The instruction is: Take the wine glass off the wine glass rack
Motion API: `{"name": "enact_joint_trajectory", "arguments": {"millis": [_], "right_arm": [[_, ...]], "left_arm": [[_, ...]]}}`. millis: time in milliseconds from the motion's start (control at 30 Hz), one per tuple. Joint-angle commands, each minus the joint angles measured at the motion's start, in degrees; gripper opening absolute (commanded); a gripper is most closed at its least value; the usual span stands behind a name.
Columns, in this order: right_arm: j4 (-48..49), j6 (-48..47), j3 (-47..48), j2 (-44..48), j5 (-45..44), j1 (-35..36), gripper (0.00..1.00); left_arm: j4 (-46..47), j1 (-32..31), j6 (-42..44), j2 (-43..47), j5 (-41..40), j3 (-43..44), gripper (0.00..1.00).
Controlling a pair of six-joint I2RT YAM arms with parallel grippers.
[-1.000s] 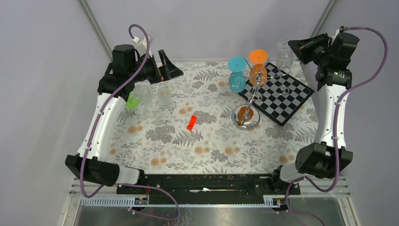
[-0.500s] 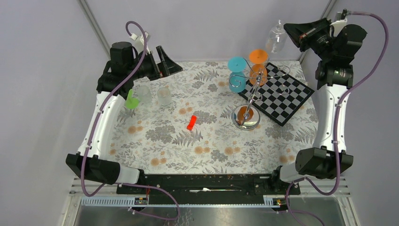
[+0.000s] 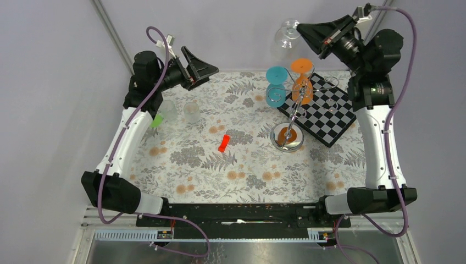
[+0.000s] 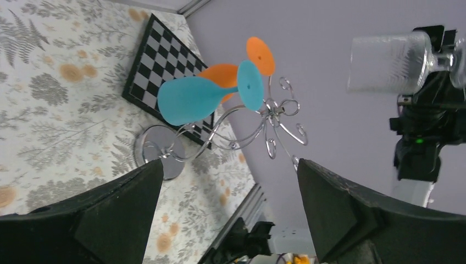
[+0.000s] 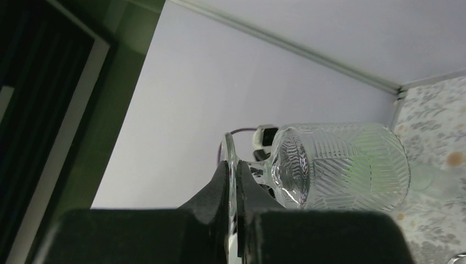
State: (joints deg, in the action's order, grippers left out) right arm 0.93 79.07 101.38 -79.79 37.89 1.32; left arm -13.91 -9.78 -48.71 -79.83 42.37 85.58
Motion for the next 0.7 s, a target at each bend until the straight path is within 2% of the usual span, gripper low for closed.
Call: {"name": "enact_joint_trajectory", "arguments": {"millis": [0,233,367,467,667], "right_arm": [[11.3,5.5,-0.9,2.2,-2.8,5.6,0.0],[18.7,10.3,-1.9,0.3,-5.9,13.0,0.0],[22.3,13.3,-0.9,-1.8,-6.9,16.4,0.0],[23.1,14.0,0.3,-3.5,-7.3,18.9,0.0],[22.3,12.8,1.3,-4.5,-8.4,22.4,0.0]], "left_arm": [[19.5,-0.6,-12.7,3.4,1.8,-4.2,0.99],[41.5,-1.7,-28.0,3.6,0.5,-8.3,0.99],[50.3,-2.8,-35.6,2.2,-0.9,-8.5,0.99],[61.0,-4.1,-43.3,-0.4,-0.8,-8.0,0.99],[83.2,-4.4,-61.2,-6.0,-2.6,-8.0,0.88]]}}
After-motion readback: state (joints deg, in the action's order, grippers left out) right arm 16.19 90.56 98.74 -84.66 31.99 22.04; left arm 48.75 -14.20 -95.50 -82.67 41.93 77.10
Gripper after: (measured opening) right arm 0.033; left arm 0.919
